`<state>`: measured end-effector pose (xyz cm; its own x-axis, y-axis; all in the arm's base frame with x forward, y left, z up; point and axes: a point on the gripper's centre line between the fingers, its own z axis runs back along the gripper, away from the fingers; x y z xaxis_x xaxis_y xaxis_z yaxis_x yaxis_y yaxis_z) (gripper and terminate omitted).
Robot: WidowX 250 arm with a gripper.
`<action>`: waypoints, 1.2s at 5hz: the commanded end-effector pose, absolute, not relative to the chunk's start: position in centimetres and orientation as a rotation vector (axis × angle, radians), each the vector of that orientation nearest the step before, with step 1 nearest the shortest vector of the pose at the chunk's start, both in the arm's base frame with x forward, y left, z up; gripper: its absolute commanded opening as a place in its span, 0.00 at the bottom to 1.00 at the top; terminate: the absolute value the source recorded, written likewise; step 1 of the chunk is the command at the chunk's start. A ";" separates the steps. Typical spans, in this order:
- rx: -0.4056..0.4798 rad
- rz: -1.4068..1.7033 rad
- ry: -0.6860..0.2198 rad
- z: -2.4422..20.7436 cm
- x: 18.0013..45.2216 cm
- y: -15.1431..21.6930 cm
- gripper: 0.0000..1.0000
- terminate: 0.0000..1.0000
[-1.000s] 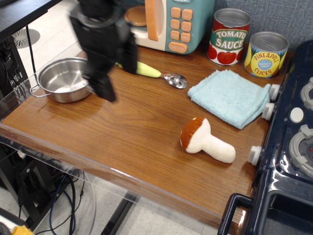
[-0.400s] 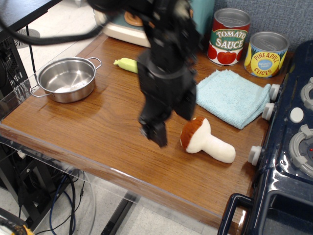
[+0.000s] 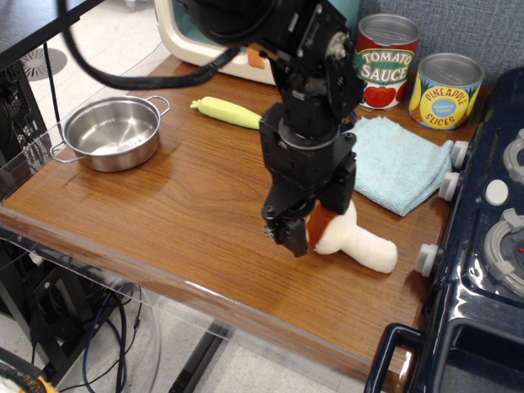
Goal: Move the stuffed mushroom in front of the microwave
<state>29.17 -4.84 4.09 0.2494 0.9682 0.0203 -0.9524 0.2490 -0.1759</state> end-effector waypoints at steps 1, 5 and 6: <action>-0.146 1.272 -0.124 3.8 29.7 -5.5 1.00 0.00; -0.153 1.241 -0.152 4.0 29.4 -5.5 0.00 0.00; -0.183 1.219 -0.153 4.8 29.4 -4.9 0.00 0.00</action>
<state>29.74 -5.36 3.57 0.3418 0.9397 0.0080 -0.9222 0.3371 -0.1897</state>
